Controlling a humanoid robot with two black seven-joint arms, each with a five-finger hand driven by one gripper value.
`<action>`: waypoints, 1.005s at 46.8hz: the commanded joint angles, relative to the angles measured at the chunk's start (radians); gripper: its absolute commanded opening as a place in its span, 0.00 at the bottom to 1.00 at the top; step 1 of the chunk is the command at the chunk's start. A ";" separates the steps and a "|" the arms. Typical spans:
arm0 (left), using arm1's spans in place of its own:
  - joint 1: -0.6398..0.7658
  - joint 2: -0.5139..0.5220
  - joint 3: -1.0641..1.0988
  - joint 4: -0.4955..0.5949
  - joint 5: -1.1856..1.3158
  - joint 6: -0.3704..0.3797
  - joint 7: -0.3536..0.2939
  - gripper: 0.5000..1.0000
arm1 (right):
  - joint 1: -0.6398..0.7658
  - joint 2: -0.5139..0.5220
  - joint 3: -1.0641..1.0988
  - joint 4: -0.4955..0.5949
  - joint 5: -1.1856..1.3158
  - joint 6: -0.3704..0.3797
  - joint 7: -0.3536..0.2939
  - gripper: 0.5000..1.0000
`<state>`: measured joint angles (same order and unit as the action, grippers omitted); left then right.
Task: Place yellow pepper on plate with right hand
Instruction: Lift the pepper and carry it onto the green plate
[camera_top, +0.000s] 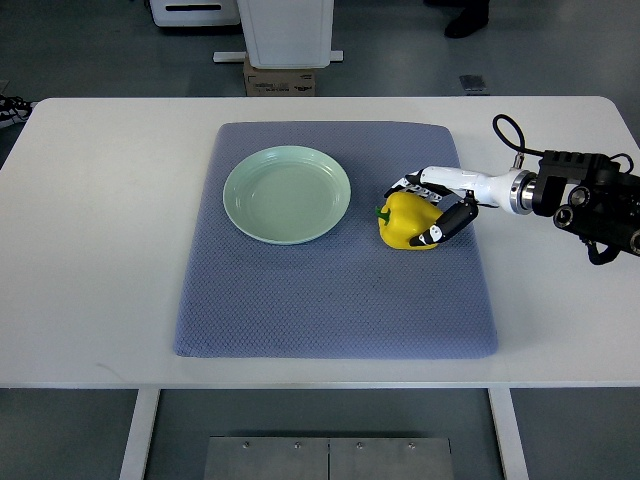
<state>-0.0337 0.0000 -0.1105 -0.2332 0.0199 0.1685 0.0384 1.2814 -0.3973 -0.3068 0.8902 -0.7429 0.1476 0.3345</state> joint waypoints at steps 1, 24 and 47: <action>0.000 0.000 0.000 0.000 0.000 0.000 0.000 1.00 | 0.013 -0.002 0.011 0.001 0.000 0.007 0.000 0.00; 0.000 0.000 0.000 0.000 0.000 0.000 0.000 1.00 | 0.102 0.070 0.081 -0.008 0.007 0.017 -0.112 0.00; 0.000 0.000 0.000 0.000 0.000 0.000 0.000 1.00 | 0.174 0.264 0.083 -0.076 0.086 0.017 -0.221 0.00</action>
<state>-0.0338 0.0000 -0.1105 -0.2332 0.0198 0.1689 0.0384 1.4515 -0.1580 -0.2237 0.8271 -0.6627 0.1645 0.1249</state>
